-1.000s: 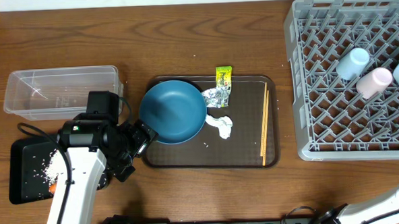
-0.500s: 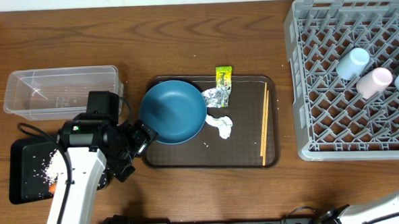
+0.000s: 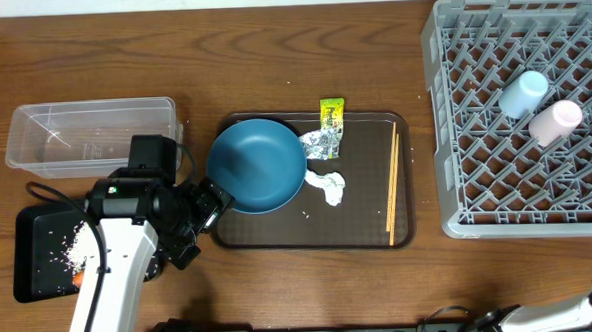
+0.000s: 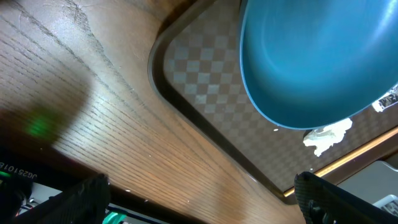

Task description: Sort waste into correct bins and load items into the dishwasher rack

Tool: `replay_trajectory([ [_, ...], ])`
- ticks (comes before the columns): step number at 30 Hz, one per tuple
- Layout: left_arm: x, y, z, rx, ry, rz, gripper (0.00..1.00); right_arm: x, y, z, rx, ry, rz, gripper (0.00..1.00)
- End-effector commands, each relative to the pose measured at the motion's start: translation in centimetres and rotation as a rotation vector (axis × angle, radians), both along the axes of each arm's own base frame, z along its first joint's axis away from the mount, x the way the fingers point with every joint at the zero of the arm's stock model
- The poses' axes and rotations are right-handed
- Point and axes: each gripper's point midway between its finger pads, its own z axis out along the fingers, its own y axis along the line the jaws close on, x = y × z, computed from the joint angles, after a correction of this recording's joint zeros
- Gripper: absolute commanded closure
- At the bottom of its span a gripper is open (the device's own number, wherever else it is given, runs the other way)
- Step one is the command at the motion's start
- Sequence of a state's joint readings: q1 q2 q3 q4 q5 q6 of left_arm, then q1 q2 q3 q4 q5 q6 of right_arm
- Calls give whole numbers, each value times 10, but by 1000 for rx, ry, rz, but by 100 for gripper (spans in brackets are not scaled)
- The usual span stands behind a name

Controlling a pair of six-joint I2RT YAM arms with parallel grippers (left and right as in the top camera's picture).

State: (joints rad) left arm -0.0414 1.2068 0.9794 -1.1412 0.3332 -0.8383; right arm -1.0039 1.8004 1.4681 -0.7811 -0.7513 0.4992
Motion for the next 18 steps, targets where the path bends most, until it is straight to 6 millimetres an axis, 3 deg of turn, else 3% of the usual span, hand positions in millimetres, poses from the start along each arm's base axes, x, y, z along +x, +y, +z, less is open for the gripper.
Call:
replay_trajectory([
  [1,0,2,0,13,2,4,2,-9,2,34,-117,11,-39,1],
  [6,0,2,0,13,2,4,2,-10,23,93,-204,-99,-33,1],
  [10,0,2,0,13,2,4,2,8,69,151,-297,-278,102,1],
  [13,0,2,0,13,2,4,2,23,121,184,-337,-387,243,1],
  [16,0,2,0,13,2,4,2,38,183,200,-372,-446,403,1],
  [18,0,2,0,13,2,4,2,51,241,204,-402,-493,564,1],
])
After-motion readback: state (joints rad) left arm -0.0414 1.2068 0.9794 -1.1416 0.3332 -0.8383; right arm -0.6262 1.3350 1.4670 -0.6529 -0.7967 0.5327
